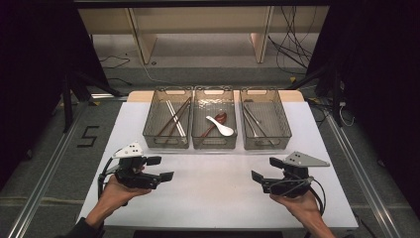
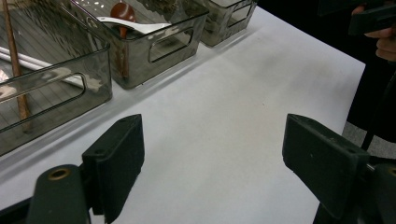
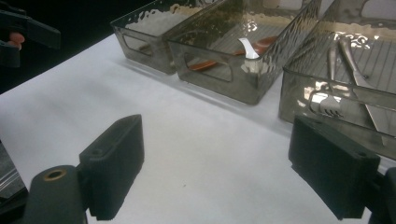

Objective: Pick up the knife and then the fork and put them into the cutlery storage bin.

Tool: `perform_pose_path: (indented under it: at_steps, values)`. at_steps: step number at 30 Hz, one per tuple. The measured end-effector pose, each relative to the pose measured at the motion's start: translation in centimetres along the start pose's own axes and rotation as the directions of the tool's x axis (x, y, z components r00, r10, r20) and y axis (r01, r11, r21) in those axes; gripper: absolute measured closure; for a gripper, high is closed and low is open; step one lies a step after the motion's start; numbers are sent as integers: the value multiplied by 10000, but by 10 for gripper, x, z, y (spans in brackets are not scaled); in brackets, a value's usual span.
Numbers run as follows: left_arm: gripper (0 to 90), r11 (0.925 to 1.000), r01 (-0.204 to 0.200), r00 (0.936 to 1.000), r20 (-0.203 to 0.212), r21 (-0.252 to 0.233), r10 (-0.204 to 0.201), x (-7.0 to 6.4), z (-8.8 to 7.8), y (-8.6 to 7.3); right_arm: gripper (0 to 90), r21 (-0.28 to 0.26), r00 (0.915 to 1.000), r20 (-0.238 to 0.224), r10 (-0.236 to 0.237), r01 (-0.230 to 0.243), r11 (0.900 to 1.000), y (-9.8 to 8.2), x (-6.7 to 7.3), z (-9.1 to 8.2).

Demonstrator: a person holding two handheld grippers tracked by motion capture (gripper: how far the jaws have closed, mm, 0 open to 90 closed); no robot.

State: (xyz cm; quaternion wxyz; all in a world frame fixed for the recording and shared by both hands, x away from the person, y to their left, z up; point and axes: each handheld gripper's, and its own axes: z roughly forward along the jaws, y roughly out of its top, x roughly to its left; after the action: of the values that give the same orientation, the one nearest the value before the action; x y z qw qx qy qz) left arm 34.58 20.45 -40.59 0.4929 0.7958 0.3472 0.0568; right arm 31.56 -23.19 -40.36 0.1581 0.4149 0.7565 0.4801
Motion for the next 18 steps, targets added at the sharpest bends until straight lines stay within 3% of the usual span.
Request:
perform_pose_path:
  at_steps: [18]
  values:
    - [203,10000,-9,10000,24,-74,9,0,-1,0,192,-32,10000,31,5,-5,10000,-1,0,-2]
